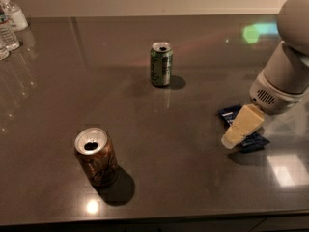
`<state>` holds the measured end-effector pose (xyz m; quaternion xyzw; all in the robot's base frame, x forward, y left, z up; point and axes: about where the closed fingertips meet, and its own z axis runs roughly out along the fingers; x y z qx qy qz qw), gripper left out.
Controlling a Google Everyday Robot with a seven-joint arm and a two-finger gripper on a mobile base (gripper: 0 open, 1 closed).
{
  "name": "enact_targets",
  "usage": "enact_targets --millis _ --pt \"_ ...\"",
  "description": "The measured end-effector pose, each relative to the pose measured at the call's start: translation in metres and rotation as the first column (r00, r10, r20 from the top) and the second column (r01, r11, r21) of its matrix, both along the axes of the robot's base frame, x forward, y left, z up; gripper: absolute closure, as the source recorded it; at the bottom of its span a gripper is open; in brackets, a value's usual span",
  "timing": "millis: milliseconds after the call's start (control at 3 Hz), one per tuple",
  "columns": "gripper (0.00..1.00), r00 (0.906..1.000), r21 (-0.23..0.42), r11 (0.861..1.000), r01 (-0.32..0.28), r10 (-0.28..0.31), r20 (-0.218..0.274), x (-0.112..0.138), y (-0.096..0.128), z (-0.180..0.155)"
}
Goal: Move rxbar blueberry near orange can
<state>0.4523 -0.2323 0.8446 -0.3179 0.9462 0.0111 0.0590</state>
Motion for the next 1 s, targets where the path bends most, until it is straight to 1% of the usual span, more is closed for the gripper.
enact_targets --millis 667,1000 --pt "0.0 0.9994 -0.005 1.0 0.02 -0.02 -0.027 -0.0008 -0.0012 -0.012" --pt "0.18 0.9993 -0.016 1.0 0.015 -0.016 -0.033 -0.0005 -0.0012 -0.0168"
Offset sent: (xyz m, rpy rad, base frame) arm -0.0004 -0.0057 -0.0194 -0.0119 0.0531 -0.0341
